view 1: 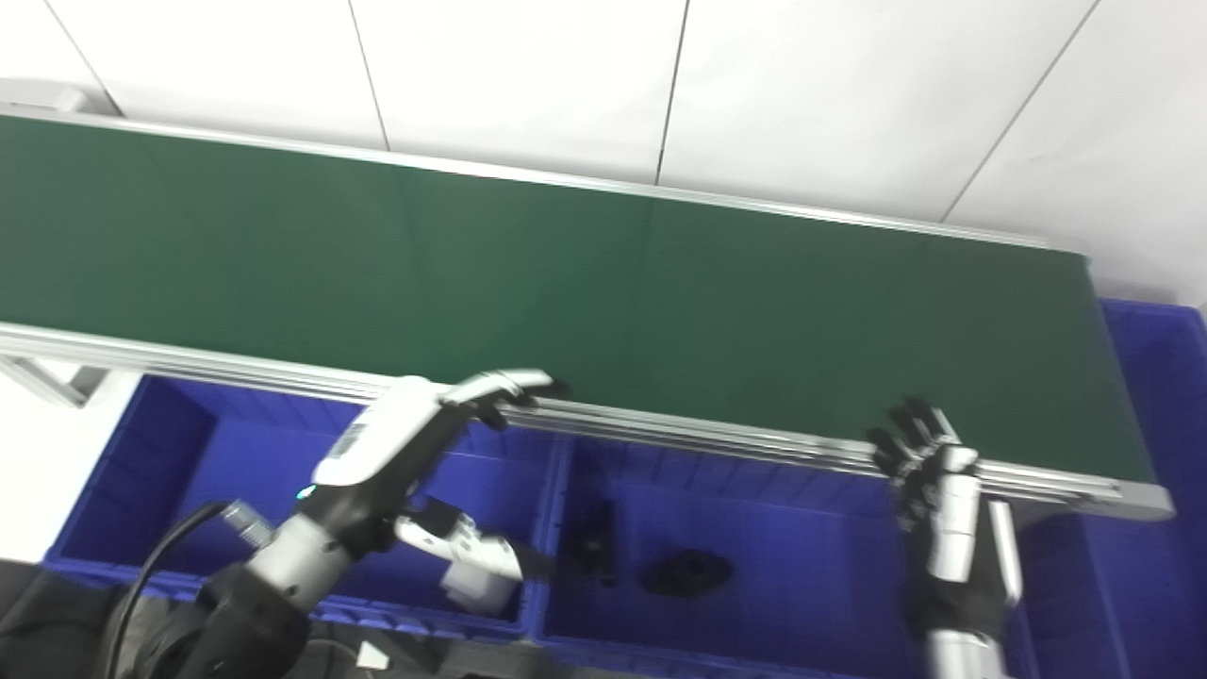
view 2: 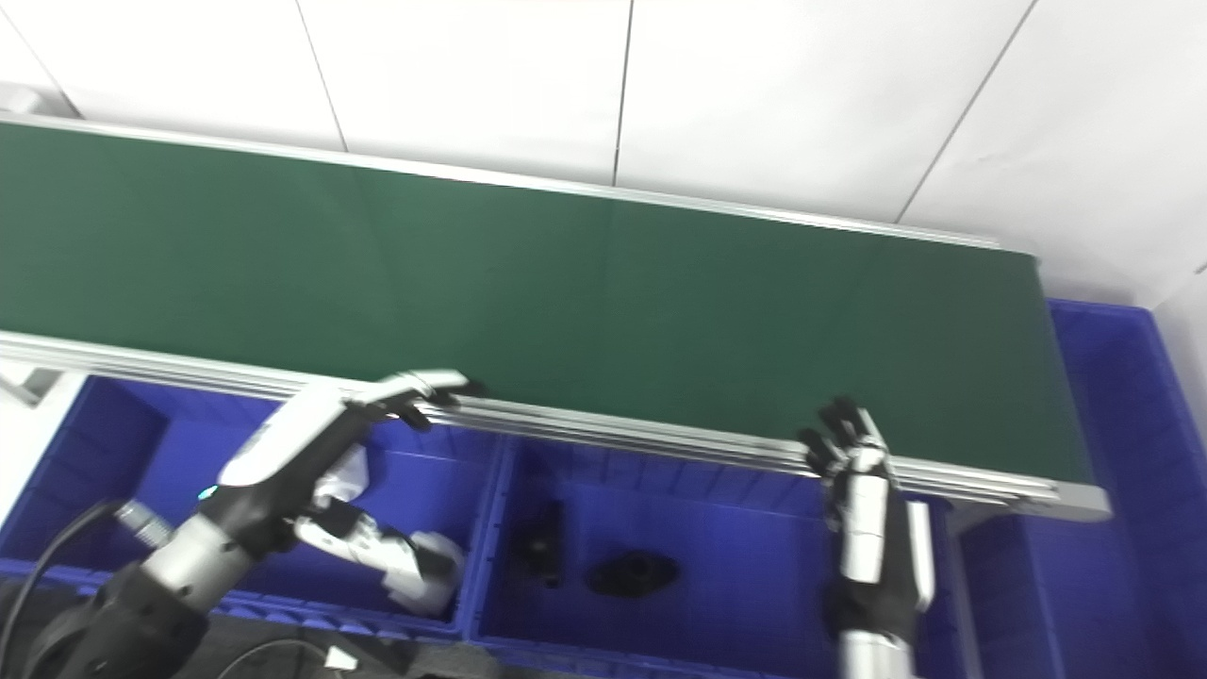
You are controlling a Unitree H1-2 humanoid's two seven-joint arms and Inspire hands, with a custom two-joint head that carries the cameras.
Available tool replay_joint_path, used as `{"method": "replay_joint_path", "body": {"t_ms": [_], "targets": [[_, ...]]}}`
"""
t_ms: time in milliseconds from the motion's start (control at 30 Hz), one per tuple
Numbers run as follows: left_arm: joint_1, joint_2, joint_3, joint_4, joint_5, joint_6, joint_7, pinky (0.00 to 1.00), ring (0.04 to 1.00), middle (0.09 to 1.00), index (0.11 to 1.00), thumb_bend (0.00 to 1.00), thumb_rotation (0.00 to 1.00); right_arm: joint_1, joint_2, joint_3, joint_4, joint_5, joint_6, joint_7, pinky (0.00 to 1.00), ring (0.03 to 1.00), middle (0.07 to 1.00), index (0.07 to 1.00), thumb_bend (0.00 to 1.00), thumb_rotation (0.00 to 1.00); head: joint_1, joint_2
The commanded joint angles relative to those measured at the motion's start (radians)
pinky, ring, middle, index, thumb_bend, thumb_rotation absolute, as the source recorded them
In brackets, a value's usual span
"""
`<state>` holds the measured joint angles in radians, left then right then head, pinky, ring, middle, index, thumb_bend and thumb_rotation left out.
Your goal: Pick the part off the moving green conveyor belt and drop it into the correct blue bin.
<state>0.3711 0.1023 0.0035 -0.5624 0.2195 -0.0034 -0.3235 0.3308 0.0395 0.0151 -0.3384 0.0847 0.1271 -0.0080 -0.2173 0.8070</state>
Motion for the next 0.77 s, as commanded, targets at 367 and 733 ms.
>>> {"method": "replay_joint_path", "body": {"t_ms": [367,733], "targets": [[0.032,-0.026,0.076,0.044,-0.372,0.113,0.08,1.0,1.0,1.0,1.0,0.63,0.75,0.003,0.089,0.079,0.133,-0.13,-0.194,-0.058,0.87,0.86,0.902,0.918,0.83,0.96,-0.258,-0.076],[0.009,-0.008,-0.027,0.281,-0.204,-0.208,0.104,1.0,1.0,1.0,1.0,0.57,0.79,-0.016,0.12,0.087,0.235,-0.169,-0.269,-0.094,0.83,0.844,0.893,0.916,0.81,0.98,-0.31,-0.133]]}}
